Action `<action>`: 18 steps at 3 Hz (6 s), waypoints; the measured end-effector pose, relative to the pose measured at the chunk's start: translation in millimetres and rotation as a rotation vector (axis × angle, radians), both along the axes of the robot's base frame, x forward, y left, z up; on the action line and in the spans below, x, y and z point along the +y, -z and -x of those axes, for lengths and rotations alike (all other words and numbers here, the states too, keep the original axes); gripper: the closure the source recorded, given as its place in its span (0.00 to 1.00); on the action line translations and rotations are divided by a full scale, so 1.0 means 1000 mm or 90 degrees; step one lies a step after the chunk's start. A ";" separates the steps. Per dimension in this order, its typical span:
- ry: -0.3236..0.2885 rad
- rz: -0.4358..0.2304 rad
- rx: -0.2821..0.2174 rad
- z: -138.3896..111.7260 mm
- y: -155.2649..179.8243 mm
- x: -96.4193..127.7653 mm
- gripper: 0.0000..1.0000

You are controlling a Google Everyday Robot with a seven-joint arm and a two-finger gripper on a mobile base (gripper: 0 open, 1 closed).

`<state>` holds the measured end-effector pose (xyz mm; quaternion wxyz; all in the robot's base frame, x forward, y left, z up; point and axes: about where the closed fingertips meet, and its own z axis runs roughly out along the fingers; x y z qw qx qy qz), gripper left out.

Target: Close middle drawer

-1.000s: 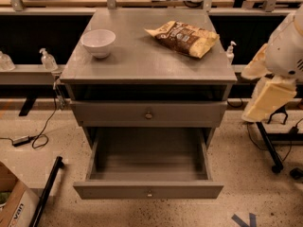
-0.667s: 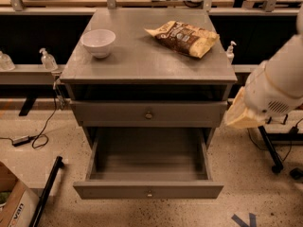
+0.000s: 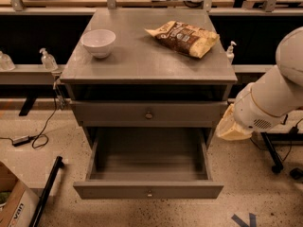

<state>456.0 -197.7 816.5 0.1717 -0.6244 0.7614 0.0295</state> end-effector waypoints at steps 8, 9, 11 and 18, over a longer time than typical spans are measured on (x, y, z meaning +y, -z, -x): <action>-0.032 -0.046 0.176 0.020 0.237 0.040 1.00; -0.027 -0.059 0.213 0.032 0.286 0.038 1.00; -0.013 -0.093 0.262 0.044 0.343 0.038 1.00; 0.024 -0.201 0.259 0.015 0.429 0.065 1.00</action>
Offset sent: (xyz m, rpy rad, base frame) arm -0.0110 0.0364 -0.1277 0.0029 0.1535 0.0607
